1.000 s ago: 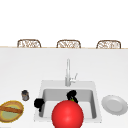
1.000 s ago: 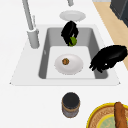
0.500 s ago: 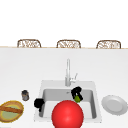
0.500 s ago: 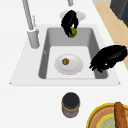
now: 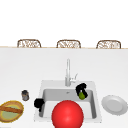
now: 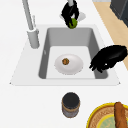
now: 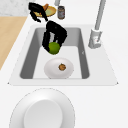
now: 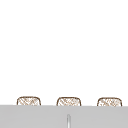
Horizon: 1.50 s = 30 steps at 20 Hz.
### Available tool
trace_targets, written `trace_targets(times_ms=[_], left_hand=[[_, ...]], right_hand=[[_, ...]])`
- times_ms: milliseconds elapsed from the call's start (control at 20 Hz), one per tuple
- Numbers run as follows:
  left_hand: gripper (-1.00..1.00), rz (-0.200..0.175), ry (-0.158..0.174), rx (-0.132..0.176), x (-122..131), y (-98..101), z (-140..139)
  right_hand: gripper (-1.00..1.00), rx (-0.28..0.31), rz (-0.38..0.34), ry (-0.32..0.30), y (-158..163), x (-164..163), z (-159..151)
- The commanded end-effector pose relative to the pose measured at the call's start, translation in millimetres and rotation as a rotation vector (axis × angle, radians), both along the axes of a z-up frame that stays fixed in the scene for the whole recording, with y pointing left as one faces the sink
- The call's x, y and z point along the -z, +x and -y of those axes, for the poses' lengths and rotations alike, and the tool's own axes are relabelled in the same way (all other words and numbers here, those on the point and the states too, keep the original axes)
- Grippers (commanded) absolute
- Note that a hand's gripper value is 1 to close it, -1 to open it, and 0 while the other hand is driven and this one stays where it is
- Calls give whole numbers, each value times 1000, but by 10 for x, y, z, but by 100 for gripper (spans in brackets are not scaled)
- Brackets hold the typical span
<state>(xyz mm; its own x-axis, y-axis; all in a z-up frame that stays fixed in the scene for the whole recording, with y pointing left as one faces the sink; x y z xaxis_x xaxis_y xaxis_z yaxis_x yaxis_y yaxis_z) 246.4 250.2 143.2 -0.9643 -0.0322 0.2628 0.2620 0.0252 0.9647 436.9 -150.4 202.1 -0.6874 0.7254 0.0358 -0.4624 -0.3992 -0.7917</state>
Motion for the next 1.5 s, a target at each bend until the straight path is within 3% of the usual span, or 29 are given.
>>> trace_targets(times_ms=[0, 450, 550, 1450], left_hand=[[0, 0, 0, 0, 0, 0, 0], [0, 0, 0, 0, 0, 0, 0], [0, 0, 0, 0, 0, 0, 0], [0, 0, 0, 0, 0, 0, 0]], right_hand=[[100, 65, 0, 55, -42, -213, 104], [100, 49, 12, 55, -104, -618, 474], [100, 74, 14, 59, -92, -674, 511], [100, 42, 9, 96, -252, -921, 1329]])
